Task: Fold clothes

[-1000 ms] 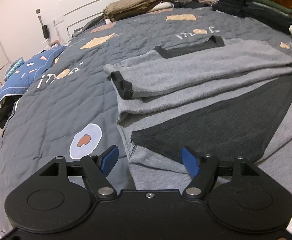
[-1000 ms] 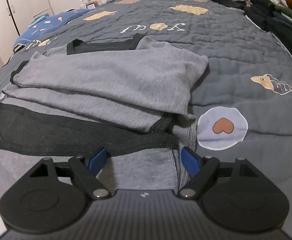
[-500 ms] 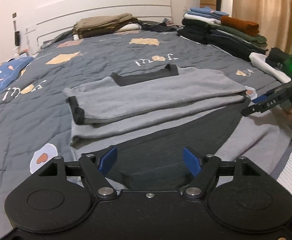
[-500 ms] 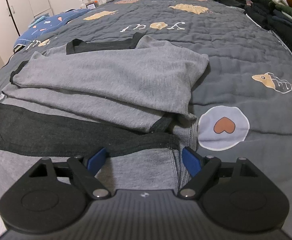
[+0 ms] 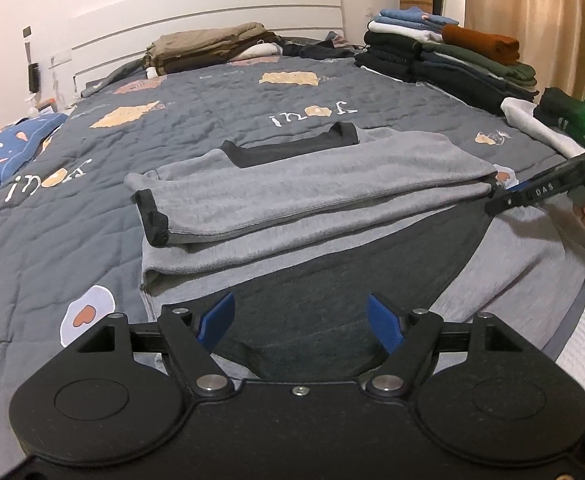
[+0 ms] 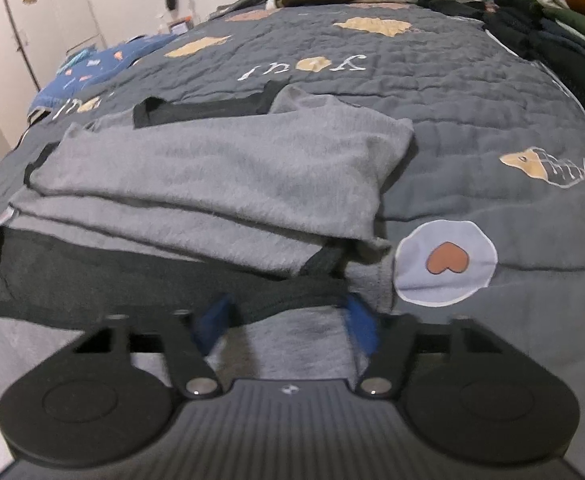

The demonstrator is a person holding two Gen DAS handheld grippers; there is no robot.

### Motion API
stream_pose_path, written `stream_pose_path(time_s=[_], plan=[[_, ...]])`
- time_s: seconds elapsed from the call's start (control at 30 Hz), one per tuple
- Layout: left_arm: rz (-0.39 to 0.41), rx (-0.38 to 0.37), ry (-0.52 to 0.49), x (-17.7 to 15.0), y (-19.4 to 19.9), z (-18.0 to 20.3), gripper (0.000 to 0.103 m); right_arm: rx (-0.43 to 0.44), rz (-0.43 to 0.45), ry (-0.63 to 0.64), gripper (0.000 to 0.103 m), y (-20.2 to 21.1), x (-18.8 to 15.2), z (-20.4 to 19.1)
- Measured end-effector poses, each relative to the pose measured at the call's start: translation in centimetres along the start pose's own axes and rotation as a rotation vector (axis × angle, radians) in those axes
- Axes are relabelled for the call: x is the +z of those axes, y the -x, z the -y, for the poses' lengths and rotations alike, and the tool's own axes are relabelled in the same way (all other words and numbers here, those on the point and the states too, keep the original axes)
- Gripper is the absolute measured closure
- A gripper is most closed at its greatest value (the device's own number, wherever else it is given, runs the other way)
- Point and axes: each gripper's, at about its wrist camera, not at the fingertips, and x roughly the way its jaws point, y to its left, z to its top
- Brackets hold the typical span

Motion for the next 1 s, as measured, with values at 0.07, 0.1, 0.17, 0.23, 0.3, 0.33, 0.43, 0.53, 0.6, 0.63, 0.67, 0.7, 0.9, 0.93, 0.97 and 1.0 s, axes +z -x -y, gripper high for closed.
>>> stream_pose_path(time_s=[0.07,0.1,0.17,0.23,0.3,0.33,0.43,0.53,0.6,0.63,0.67,0.7,0.9,0.93,0.97,1.0], plan=[[-0.001,0.001,-0.003,0.0,0.0,0.0,0.031,0.023,0.002,-0.055,0.086,0.3,0.1,0.8],[-0.001,0.003,-0.002,0.0,0.0,0.0,0.031,0.044,0.005,-0.084,0.092,0.5,0.2,1.1],[0.0,0.008,0.002,0.0,0.0,-0.1,0.031,0.074,0.017,-0.101,0.095,1.2,0.3,1.2],[0.002,0.013,0.007,0.0,0.0,-0.3,0.031,0.091,0.047,-0.085,0.096,2.3,0.6,0.7],[0.005,0.021,0.011,0.1,0.1,-0.5,0.031,0.125,0.085,-0.087,0.096,3.6,0.9,0.4],[0.007,0.024,0.012,0.1,0.2,-0.6,0.031,0.146,0.106,-0.09,0.096,4.3,1.1,0.3],[-0.001,0.038,0.022,0.0,0.1,-1.1,0.031,0.178,0.143,-0.097,0.096,5.3,1.8,0.3],[-0.011,0.047,0.02,0.0,-0.1,-1.0,0.031,0.172,0.132,-0.089,0.096,4.9,1.9,0.4],[-0.009,0.048,0.015,0.0,-0.1,-1.0,0.031,0.159,0.124,-0.088,0.096,4.7,1.9,0.5],[-0.007,0.049,0.015,0.0,-0.1,-1.0,0.031,0.16,0.132,-0.099,0.096,4.8,1.9,0.7],[-0.006,0.051,0.016,0.1,-0.1,-1.1,0.031,0.172,0.14,-0.107,0.096,5.0,2.1,0.8],[-0.006,0.054,0.017,0.1,0.0,-1.2,0.031,0.188,0.145,-0.106,0.096,5.3,2.0,0.8],[-0.015,0.073,0.026,0.0,-0.1,-1.5,0.031,0.174,0.102,-0.088,0.096,4.2,1.7,0.6],[-0.014,0.074,0.023,0.0,-0.1,-1.4,0.031,0.173,0.093,-0.09,0.096,4.0,1.6,0.7],[-0.014,0.074,0.02,0.0,-0.1,-1.4,0.031,0.173,0.088,-0.092,0.096,3.8,1.5,0.7],[-0.014,0.075,0.017,0.0,-0.1,-1.4,0.031,0.172,0.084,-0.094,0.096,3.7,1.5,0.8]])
